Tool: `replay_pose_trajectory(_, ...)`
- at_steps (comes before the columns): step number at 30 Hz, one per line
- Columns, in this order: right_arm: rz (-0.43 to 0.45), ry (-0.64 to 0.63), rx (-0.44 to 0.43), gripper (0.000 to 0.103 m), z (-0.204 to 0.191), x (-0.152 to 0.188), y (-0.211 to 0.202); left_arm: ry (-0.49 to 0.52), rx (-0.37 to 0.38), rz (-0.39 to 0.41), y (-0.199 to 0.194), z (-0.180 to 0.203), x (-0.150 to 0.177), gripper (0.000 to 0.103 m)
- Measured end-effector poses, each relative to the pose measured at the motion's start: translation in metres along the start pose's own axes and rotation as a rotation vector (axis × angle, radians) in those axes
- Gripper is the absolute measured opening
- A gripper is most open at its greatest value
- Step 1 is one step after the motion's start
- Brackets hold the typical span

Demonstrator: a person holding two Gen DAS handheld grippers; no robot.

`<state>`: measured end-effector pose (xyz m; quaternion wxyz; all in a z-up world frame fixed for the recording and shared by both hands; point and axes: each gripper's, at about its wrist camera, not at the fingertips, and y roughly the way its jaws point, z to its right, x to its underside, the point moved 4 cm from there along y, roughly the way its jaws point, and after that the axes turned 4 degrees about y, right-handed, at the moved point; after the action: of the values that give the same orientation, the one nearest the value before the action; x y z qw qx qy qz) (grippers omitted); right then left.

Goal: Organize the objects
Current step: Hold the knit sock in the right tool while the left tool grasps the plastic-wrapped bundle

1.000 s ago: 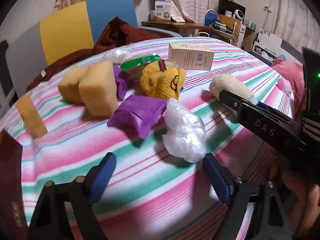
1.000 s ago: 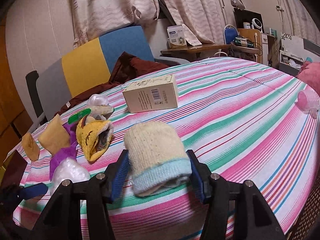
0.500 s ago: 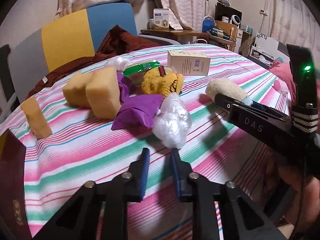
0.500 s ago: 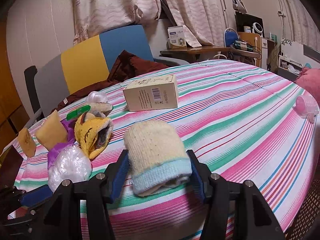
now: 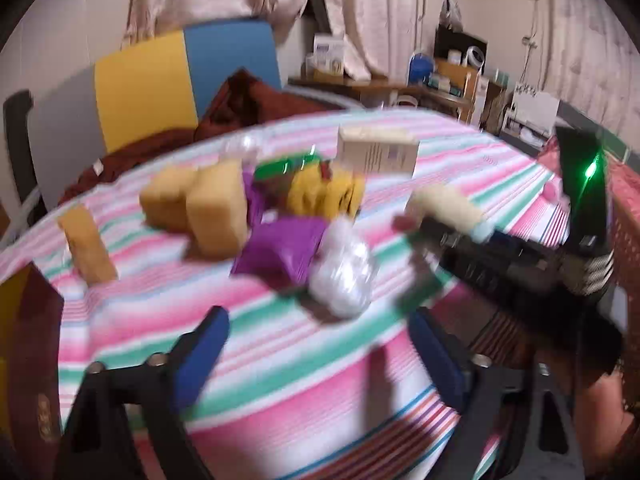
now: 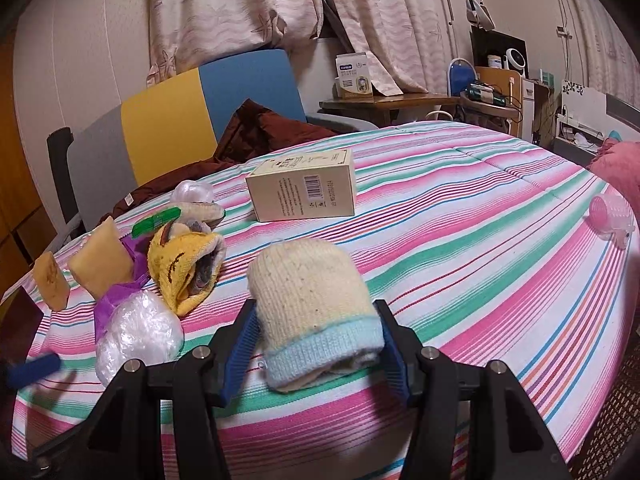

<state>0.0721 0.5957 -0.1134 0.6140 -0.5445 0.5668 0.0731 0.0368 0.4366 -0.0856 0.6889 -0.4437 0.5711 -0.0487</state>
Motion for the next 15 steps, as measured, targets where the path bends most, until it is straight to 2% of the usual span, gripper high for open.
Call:
replay_pose_trajectory(1, 0.0, 0.002, -0.002, 0.057, 0.0, 0.0, 0.0, 0.015, 0.003, -0.004, 0.003, 0.003, -0.003, 0.096)
replay_pose_trajectory(3, 0.0, 0.003, -0.003, 0.057, 0.001, 0.0, -0.001, 0.05, -0.008, -0.024, 0.011, 0.007, -0.005, 0.088)
replay_pose_trajectory(5, 0.001, 0.005, -0.005, 0.057, 0.001, -0.001, -0.001, 0.063, 0.006, -0.056, 0.021, 0.007, -0.003, 0.053)
replay_pose_trajectory(6, 0.001, 0.006, -0.006, 0.057, 0.001, 0.0, -0.001, 0.057, 0.015, -0.085, 0.027, 0.006, 0.0, 0.045)
replay_pose_trajectory(7, 0.001, 0.007, -0.006, 0.057, 0.001, -0.001, 0.0, 0.039, 0.03, -0.1, 0.032, 0.003, 0.002, 0.042)
replay_pose_trajectory(9, 0.0, 0.005, -0.006, 0.057, 0.001, 0.0, -0.001, 0.036, 0.029, -0.079, 0.029, 0.0, 0.005, 0.039)
replay_pose_trajectory(10, 0.001, 0.005, -0.005, 0.057, 0.001, 0.0, -0.001, 0.044, 0.027, -0.073, 0.028, 0.001, 0.005, 0.035)
replay_pose_trajectory(11, 0.001, 0.004, -0.004, 0.057, 0.001, 0.0, 0.0, 0.05, 0.025, -0.069, 0.026, 0.001, 0.007, 0.026)
replay_pose_trajectory(13, 0.001, 0.004, -0.004, 0.057, 0.001, 0.0, 0.0, 0.026, 0.031, -0.067, 0.022, -0.004, 0.01, 0.015)
replay_pose_trajectory(15, 0.003, 0.003, -0.003, 0.057, 0.001, 0.0, 0.0, -0.015, 0.044, -0.068, 0.019, -0.01, 0.013, 0.011)
